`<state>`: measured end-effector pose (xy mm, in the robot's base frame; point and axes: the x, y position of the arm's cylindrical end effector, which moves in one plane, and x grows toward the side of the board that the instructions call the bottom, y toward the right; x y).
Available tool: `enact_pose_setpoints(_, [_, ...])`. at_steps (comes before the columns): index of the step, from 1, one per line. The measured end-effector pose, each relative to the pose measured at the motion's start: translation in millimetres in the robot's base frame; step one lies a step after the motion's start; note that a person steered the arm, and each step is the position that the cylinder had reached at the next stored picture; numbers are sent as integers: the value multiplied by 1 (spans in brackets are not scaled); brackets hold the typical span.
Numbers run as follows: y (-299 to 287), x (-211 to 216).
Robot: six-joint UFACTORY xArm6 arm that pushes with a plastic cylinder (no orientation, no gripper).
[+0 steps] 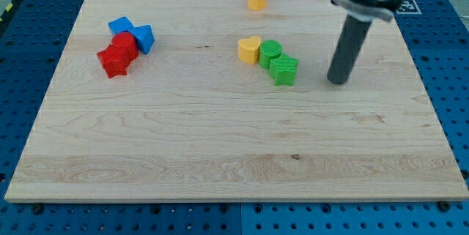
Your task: Slide the yellow heart closer to the yellow hexagon
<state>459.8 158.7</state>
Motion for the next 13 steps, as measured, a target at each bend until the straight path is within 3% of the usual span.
enact_pose_setpoints(1, [-38,48])
enact_pose_setpoints(2, [-99,40])
enact_pose_setpoints(3, [-137,-10])
enact_pose_setpoints(6, [-130,-85])
enact_pose_setpoints(10, [-144,-87])
enact_pose_setpoints(13, [-157,-115])
